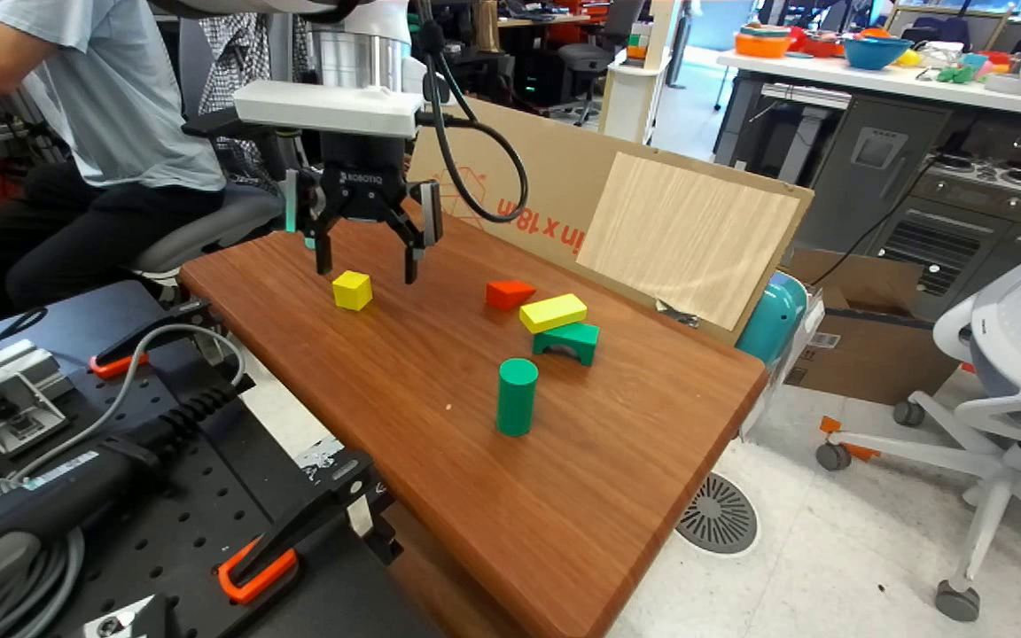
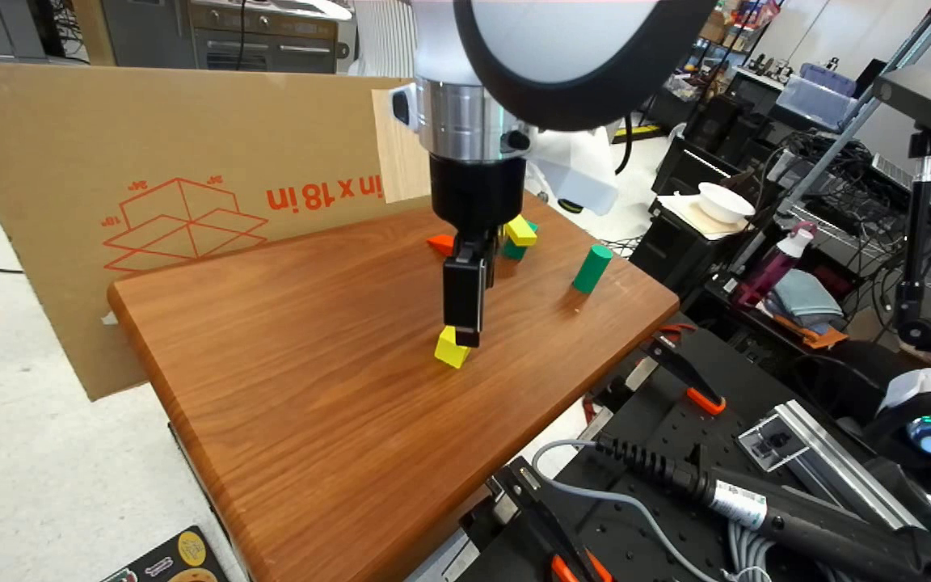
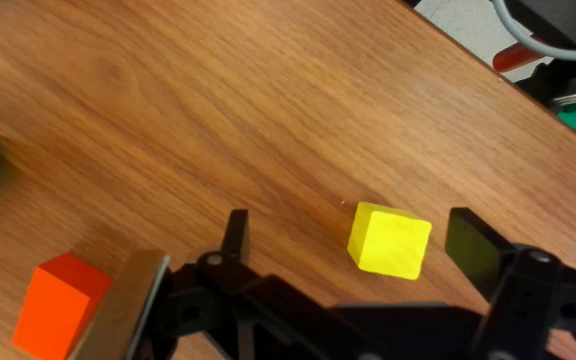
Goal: Move the yellow cube to the right
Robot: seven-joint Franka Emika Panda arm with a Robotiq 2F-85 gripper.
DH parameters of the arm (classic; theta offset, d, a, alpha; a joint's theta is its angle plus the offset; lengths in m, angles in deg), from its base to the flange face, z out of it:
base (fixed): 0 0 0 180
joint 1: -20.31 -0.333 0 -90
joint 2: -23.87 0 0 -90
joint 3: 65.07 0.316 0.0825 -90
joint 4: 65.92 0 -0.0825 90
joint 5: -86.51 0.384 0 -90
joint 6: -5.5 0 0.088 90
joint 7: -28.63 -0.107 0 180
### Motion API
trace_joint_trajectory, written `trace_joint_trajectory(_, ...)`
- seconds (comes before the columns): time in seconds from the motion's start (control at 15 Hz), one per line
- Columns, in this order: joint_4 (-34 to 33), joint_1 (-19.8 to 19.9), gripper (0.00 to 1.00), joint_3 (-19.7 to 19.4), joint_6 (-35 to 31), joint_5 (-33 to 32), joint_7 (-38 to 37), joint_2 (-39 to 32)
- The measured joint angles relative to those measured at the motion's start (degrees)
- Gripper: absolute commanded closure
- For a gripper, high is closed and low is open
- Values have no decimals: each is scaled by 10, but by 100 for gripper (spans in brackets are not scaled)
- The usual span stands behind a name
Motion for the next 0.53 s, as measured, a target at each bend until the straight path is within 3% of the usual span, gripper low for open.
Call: trace_joint_trajectory(0.53,-4,-1,0,16,0,1,-23,-25)
